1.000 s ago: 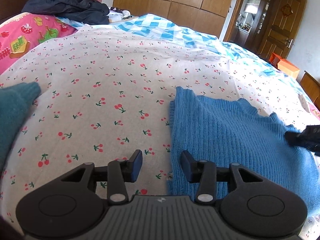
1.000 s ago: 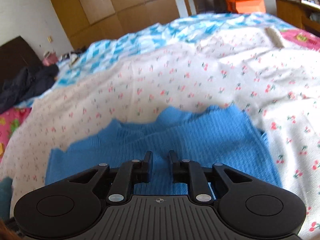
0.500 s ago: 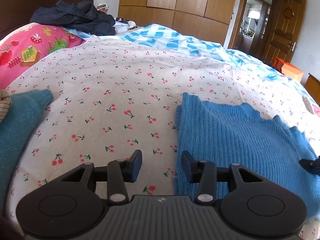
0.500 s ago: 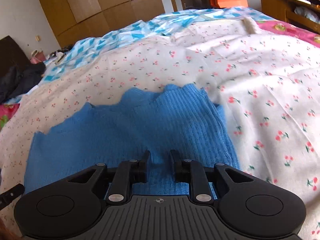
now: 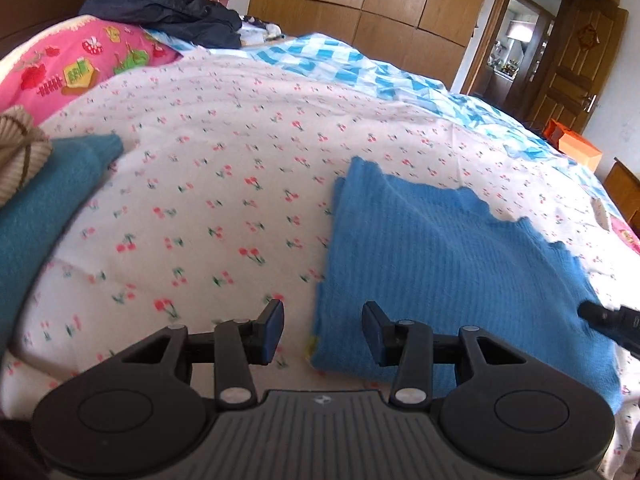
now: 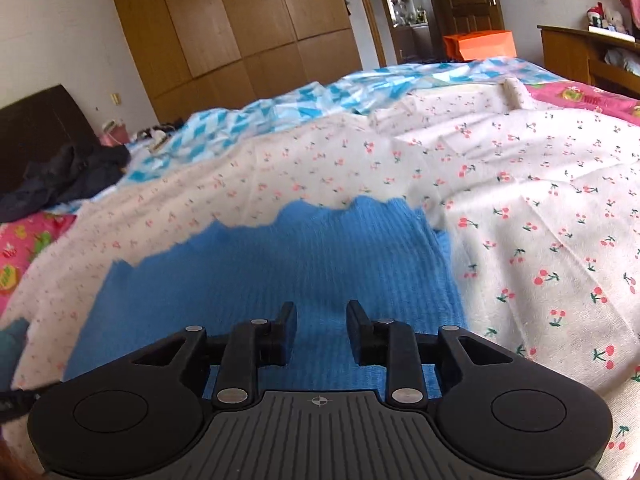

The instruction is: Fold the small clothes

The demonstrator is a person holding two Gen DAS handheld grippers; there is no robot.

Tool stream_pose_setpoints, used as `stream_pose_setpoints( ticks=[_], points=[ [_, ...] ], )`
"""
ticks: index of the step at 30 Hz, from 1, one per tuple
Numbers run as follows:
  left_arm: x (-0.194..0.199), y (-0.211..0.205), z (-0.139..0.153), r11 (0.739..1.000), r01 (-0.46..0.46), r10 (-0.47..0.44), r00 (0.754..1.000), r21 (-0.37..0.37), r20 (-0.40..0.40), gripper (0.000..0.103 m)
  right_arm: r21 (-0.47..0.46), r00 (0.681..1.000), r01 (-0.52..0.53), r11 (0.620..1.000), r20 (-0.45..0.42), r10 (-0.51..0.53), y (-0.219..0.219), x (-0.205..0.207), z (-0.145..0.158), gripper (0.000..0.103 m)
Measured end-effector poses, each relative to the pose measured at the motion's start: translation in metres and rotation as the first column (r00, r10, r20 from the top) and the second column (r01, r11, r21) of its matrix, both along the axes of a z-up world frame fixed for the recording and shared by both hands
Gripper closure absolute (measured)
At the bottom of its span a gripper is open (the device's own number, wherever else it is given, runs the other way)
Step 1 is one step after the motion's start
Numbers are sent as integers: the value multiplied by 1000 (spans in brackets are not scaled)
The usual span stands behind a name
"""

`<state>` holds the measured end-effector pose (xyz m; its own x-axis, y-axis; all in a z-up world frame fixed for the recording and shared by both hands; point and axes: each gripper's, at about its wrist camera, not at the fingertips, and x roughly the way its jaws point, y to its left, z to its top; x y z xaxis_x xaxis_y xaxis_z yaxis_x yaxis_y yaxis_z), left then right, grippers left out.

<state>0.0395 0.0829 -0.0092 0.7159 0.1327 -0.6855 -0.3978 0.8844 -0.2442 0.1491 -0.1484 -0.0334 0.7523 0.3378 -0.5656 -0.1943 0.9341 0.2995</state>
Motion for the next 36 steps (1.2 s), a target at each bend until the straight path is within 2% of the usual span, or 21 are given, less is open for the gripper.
stream_pose_setpoints(
  ticks=[4,6,10,13,18,21,25,29,32,34,36],
  points=[
    [6,-7,-3,998,22,-22,1000,-55,-7,55,-9,994,-111,994,-7,111,33,-1,15,74],
    [8,-8,-5,998,17,-18,1000,-59,-19,55,-22,985,-175,984,-16,174,53,1,22,73],
    [3,6,-10,989,-20,17,1000,-147,-24,55,-64,954,-296,953,-68,292,102,14,36,69],
    [1,10,-12,987,-12,8,1000,-162,-22,55,-77,926,-366,927,-127,355,142,31,38,63],
    [5,9,-17,984,15,-20,999,-180,-27,54,-156,897,-425,892,-210,390,205,59,30,63],
    [6,12,-17,978,16,-21,1000,-209,-22,53,-216,874,-466,858,-263,409,239,70,21,56],
    [4,18,-19,968,5,-10,1000,-252,-18,53,-348,858,-499,794,-332,393,273,78,6,52],
    [5,20,-20,963,1,-6,1000,-270,-18,52,-431,845,-523,736,-375,381,293,83,-5,39],
    [5,19,-19,963,2,-7,1000,-269,-20,52,-504,842,-536,677,-370,392,304,80,-15,35],
    [5,19,-19,964,2,-8,1000,-267,-21,52,-507,841,-538,673,-373,391,305,81,-17,35],
    [4,19,-18,964,2,-8,1000,-265,-21,51,-512,840,-540,668,-371,395,303,82,-15,43]
  ],
)
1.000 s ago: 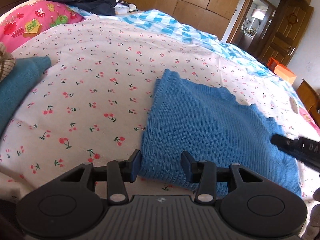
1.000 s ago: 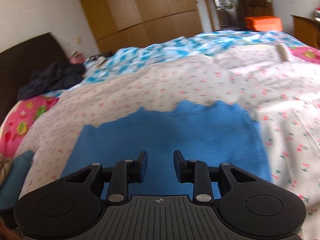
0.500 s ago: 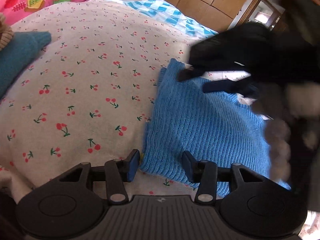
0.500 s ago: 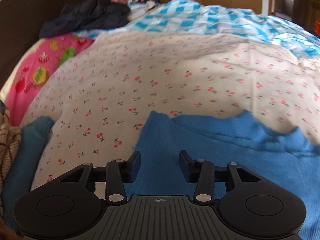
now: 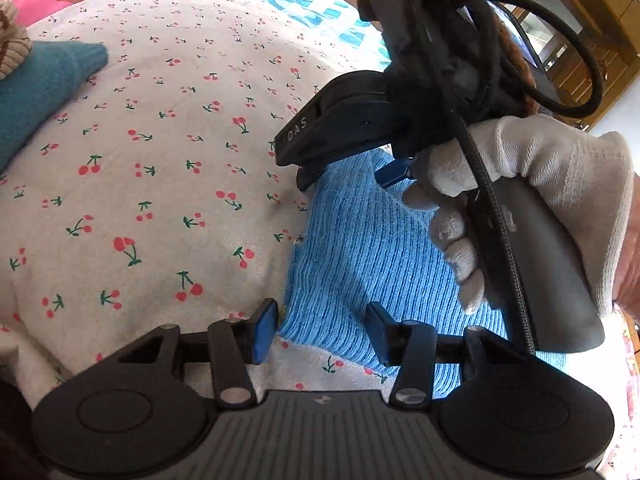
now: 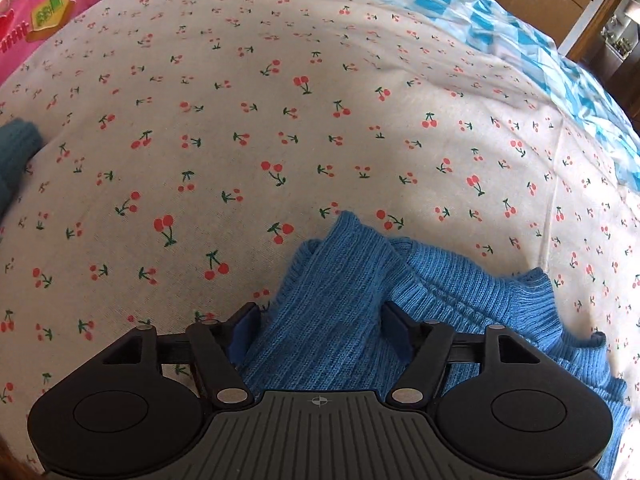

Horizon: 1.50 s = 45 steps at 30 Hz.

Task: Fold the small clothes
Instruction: 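Grasp the sweater's long edge with both tools and fold it over, then lay the folded half down and open both tools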

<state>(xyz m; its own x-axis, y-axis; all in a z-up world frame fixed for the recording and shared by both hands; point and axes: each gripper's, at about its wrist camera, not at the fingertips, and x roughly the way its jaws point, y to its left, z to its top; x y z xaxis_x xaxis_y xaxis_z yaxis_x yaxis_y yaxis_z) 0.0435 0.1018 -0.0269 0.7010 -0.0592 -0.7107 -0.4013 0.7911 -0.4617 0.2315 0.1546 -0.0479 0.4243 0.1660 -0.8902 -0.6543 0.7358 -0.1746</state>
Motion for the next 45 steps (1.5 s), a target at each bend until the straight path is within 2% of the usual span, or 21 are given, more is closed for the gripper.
stream_pose_setpoints(
  ticks=[2,5,9,13,14,20,23,24,25,26,27,29,32,35,41,45],
  points=[
    [-1,0,1,1000,2,-2,1000,8,1,51,-8,1000,3,1000,12,-3,-5,1,4,66],
    [-6,-2,5,1000,-3,3,1000,20,13,50,41,1000,22,999,-1,-22,-19,4,16,82],
    [-18,-5,15,998,-24,22,999,65,33,46,152,999,46,987,-7,-45,-44,3,36,86],
    [-36,-15,23,995,-58,55,998,80,45,32,262,998,66,963,-11,-65,-75,1,55,87],
    [-37,-16,23,995,-59,56,998,85,42,32,290,997,74,954,-16,-72,-84,0,59,87],
    [-17,-30,19,976,-31,18,998,215,62,29,439,991,130,889,-69,-111,-136,2,73,89],
    [-3,-40,17,958,7,-28,997,286,70,31,499,987,158,852,-99,-124,-161,5,76,90],
    [2,-44,18,953,28,-49,997,301,64,35,518,986,167,839,-111,-128,-169,6,77,90],
    [6,-47,22,952,47,-72,995,303,70,49,536,984,176,825,-119,-133,-179,7,78,90],
    [7,-52,27,951,72,-102,991,301,85,58,553,983,184,813,-125,-137,-187,7,79,90],
    [11,-58,33,948,97,-133,986,303,99,62,571,981,191,799,-129,-142,-197,8,80,90],
    [14,-77,47,933,154,-200,973,325,115,78,604,979,204,770,-133,-155,-220,8,84,90],
    [20,-108,67,910,248,-310,939,334,147,79,657,972,233,717,-141,-186,-261,8,89,90],
    [27,-145,80,873,331,-407,900,359,159,79,680,960,275,680,-153,-234,-303,14,86,90],
    [54,-210,59,803,467,-525,848,369,69,79,659,908,415,627,-259,-329,-369,32,39,90],
    [66,-237,45,770,520,-561,828,370,3,79,669,884,463,581,-304,-355,-394,31,16,90]
  ],
)
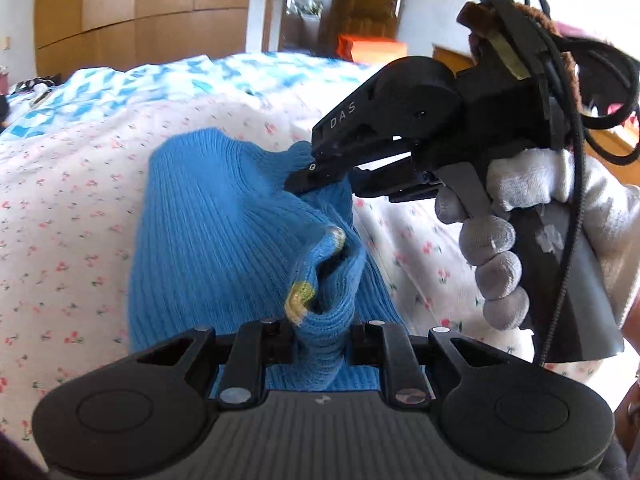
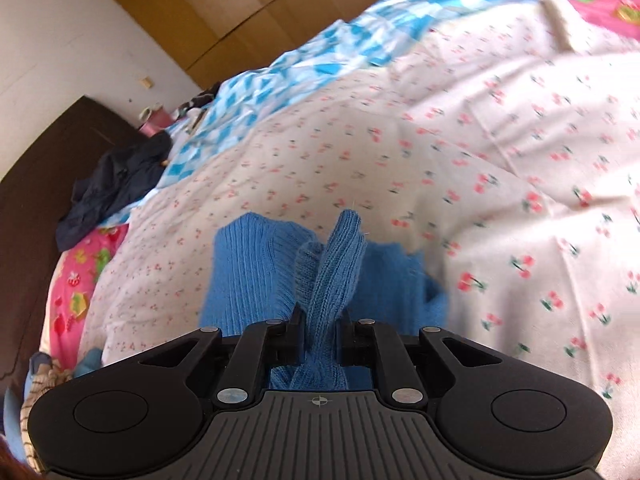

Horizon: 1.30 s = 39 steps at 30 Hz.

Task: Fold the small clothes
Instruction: 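Lay the folded half down and open both tools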

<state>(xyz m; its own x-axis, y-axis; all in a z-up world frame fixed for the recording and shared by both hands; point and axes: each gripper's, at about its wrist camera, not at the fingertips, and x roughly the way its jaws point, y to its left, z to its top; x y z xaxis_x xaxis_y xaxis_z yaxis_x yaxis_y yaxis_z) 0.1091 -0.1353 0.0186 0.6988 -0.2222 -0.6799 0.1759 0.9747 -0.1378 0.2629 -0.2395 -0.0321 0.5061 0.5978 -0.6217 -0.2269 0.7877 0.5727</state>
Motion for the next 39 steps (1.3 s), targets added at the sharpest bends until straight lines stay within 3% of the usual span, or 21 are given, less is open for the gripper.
stream_pose_setpoints(
  ticks=[7,17,22,25,29,31,36,39],
  points=[
    [1,-20,4,999,20,-21,1000,51,10,79,23,1000,-2,1000,0,2,-8,8,-12,90],
    [-11,-46,-13,987,86,-87,996,137,3,77,51,999,16,999,-31,-14,-18,7,-30,90],
    [-15,-53,-10,986,109,-111,994,124,8,77,21,1000,-5,1000,0,5,-16,5,-22,90],
    [-15,-58,-12,983,133,-133,991,123,-7,71,-5,1000,-5,1000,-7,5,-16,6,-25,85],
    [-22,-58,-10,983,163,-162,987,86,-16,57,38,1000,23,999,-6,-23,-27,1,-25,82],
    [-26,-54,-5,980,188,-187,982,61,-18,54,42,999,43,998,8,-44,-34,-4,-20,80],
    [-40,-33,9,973,229,-229,973,-21,-34,53,-15,989,116,993,97,-114,-51,-20,1,80],
    [-50,-22,18,975,222,-222,975,-30,-15,53,32,984,132,991,118,-135,-57,-27,13,80]
  ],
)
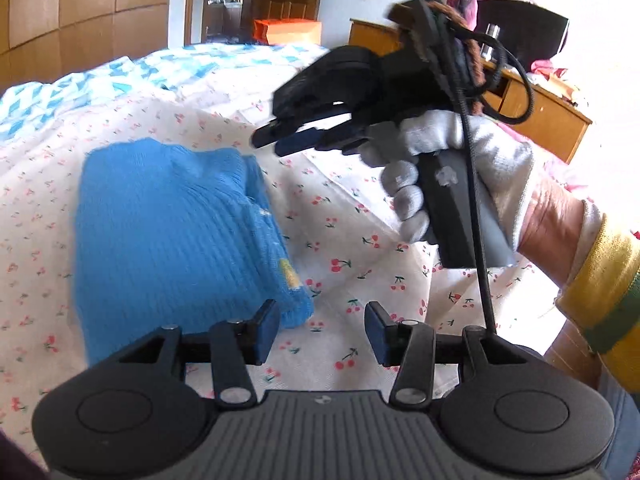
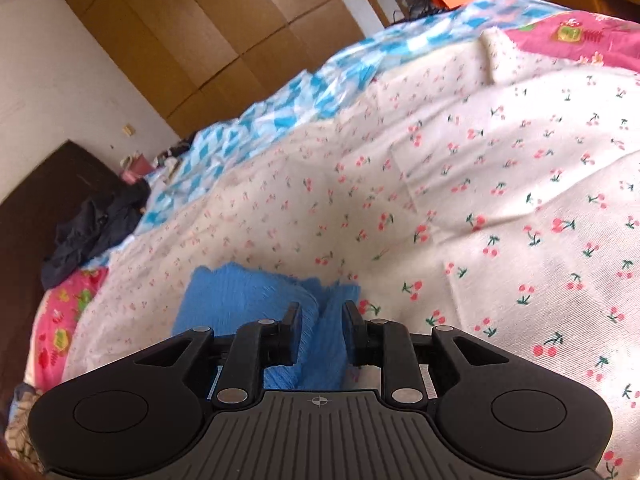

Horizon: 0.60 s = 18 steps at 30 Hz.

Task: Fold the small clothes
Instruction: 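Lay the folded half down and open both tools, then smooth the edges of the folded sweater with the right tool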

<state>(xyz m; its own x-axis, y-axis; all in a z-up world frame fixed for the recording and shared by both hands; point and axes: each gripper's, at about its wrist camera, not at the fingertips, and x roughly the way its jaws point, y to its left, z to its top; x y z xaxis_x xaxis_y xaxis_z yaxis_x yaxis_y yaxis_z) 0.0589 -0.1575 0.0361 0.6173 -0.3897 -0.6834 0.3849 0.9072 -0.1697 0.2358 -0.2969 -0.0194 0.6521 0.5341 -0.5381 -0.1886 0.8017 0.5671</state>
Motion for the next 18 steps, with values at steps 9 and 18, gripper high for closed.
stream_pose_setpoints(
  ticks=[9,18],
  points=[
    [15,41,13,983,-179,181,982,-45,52,52,-20,994,-113,993,-9,113,47,-13,-9,80],
    [28,63,-34,963,-267,269,961,34,-67,51,-102,997,-26,994,-78,18,36,-23,-46,87]
  ],
)
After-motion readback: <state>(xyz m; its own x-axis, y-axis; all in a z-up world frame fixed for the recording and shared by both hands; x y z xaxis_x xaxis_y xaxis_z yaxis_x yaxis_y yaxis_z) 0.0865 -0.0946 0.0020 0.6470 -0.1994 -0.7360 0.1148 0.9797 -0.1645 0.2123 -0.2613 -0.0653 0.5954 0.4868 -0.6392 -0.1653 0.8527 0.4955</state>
